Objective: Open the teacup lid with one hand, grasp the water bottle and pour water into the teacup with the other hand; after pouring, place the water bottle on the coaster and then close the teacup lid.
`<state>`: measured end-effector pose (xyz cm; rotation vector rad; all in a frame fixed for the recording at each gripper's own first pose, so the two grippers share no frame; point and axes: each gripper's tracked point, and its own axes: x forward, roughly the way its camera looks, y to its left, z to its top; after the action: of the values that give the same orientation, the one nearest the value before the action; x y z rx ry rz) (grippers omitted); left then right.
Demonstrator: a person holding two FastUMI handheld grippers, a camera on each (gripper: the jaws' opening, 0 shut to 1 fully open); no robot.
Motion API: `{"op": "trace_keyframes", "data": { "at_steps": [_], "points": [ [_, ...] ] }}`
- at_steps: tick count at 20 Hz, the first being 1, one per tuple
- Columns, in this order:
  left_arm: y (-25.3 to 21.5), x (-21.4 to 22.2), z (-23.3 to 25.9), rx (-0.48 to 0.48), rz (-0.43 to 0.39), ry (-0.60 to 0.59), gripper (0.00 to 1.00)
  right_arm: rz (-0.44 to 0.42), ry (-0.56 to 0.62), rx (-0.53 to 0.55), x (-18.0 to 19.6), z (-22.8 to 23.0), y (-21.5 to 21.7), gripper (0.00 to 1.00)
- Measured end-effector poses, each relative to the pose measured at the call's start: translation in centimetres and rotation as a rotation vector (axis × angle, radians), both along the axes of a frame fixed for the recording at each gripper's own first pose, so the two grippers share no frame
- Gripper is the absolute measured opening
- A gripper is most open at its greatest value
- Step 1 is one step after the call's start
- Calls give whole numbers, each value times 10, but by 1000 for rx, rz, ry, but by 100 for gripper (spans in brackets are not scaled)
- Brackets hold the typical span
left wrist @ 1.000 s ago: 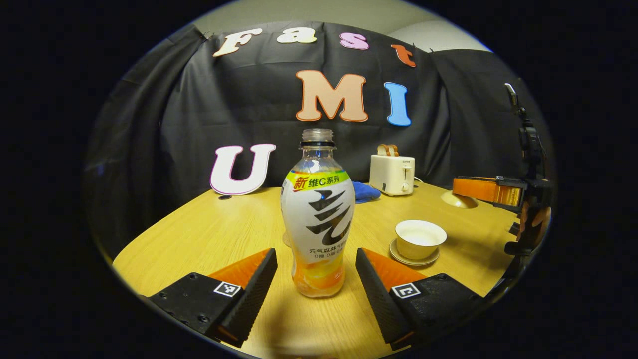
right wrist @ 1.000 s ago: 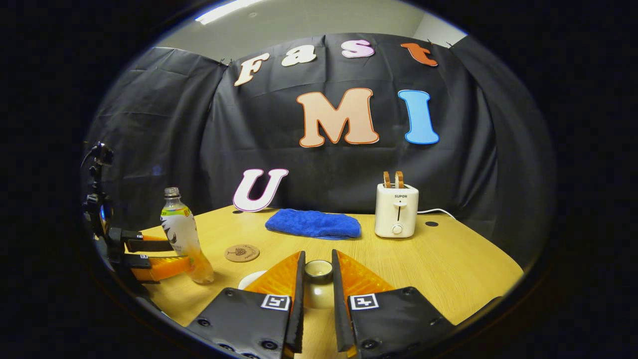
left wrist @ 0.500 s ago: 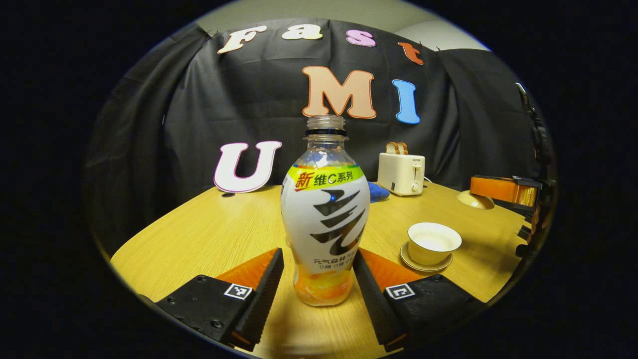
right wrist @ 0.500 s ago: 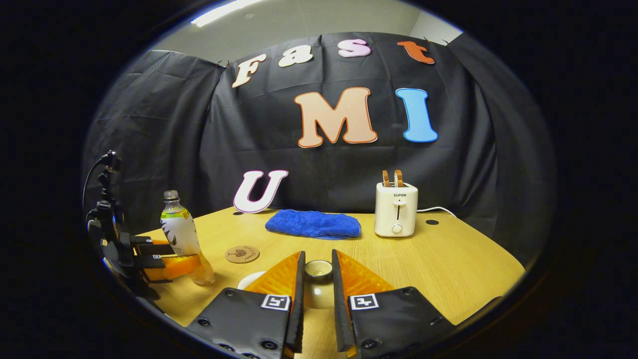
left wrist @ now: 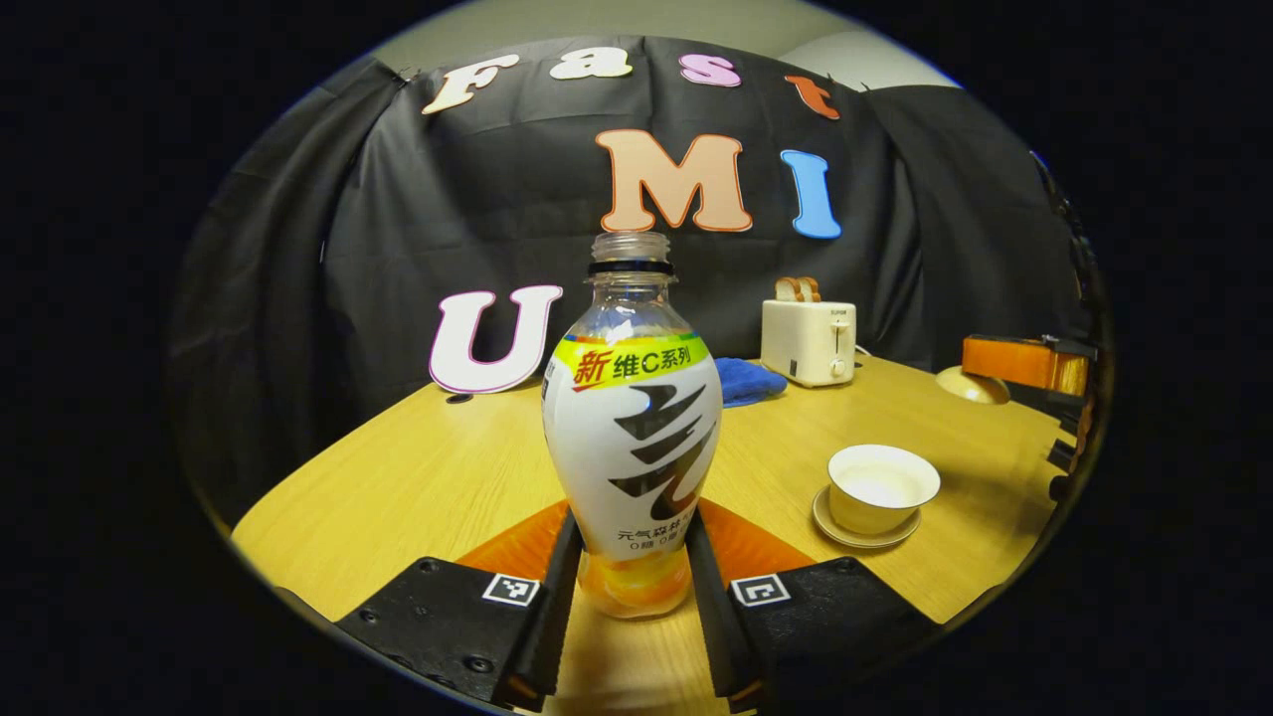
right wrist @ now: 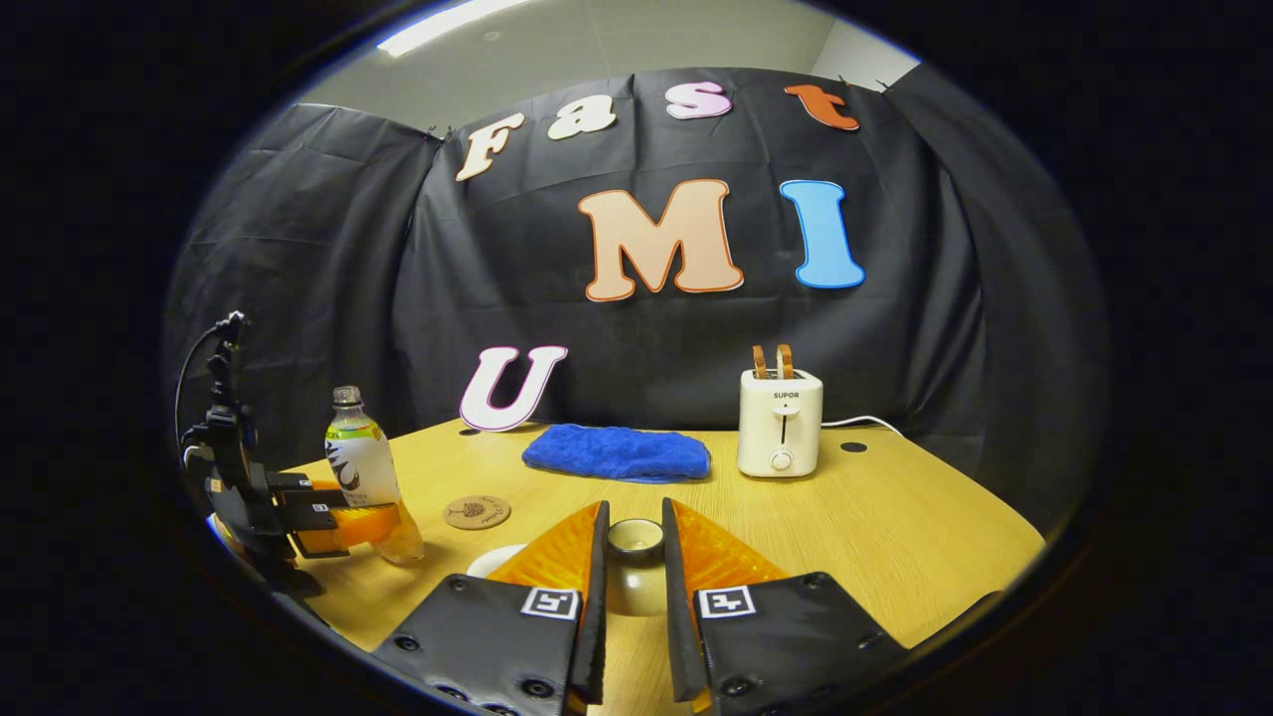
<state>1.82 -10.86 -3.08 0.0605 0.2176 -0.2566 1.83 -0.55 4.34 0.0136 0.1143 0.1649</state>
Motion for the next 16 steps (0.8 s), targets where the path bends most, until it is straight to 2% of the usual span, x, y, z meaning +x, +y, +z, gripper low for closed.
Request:
{"op": "trace_keyframes", "data": {
  "at_steps": [6,11,12,16],
  "points": [
    [-1,10,13,102,-8,-31,55,-10,-11,-8,-2,4,-7,29],
    [-9,15,16,285,-36,-76,55,-25,-23,-4,-5,11,-15,27],
    [-12,16,15,316,-44,-81,55,-29,-23,-4,-5,11,-17,31],
    [-25,14,6,423,-87,-94,55,-34,-37,-1,-7,17,-20,29]
  ]
}}
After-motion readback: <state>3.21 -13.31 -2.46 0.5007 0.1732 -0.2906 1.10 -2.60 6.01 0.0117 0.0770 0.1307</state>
